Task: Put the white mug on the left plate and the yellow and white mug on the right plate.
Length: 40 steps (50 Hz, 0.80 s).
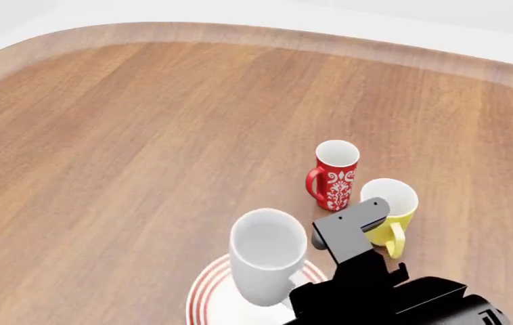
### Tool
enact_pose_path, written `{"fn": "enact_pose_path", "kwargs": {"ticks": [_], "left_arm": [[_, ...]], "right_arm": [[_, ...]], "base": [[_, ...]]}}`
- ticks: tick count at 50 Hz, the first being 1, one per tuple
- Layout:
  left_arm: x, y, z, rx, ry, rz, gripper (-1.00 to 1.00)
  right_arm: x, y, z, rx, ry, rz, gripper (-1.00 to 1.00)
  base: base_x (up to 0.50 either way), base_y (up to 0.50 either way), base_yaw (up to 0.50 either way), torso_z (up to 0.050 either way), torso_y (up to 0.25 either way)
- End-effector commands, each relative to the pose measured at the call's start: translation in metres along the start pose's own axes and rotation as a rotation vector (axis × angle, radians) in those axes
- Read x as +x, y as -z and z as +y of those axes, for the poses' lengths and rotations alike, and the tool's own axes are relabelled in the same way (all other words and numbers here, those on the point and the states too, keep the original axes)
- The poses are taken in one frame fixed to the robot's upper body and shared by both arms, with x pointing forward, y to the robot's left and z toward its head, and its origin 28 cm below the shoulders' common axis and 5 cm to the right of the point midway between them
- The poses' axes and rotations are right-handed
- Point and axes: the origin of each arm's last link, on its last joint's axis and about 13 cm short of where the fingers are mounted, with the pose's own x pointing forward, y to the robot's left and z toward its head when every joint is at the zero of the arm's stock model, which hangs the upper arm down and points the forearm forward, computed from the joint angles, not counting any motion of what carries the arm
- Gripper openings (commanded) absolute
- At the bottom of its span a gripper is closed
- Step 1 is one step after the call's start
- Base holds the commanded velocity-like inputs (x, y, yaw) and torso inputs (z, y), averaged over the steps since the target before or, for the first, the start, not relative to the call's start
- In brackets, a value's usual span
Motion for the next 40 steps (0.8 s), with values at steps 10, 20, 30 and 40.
{"fn": "enact_pose_path", "kwargs": {"ticks": [10, 20, 30, 40], "left_arm": [[-0.0016, -0.0024, 0.0, -0.008, -0.004, -0.003, 1.0], [-0.0018, -0.0032, 0.0001, -0.012, -0.003, -0.004, 1.0], [-0.002, -0.0043, 0.0001, -0.013, -0.002, -0.005, 1.0], [-0.0015, -0.0039, 0.0005, -0.015, -0.002, -0.006, 1.0]], "right_arm": [[0.0089, -0.001, -0.0038, 0.011, 0.0, 0.053, -1.0], [0.011, -0.0004, -0.0026, 0.01, -0.003, 0.062, -1.0], [0.0132, 0.0029, -0.0033, 0.017, -0.008, 0.082, -1.0], [0.0142, 0.0015, -0.0027, 0.015, -0.01, 0.077, -1.0]], "base": [[0.0, 0.0, 0.0, 0.0, 0.0], [0.0, 0.0, 0.0, 0.0, 0.001], [0.0, 0.0, 0.0, 0.0, 0.0], [0.0, 0.0, 0.0, 0.0, 0.0]]}}
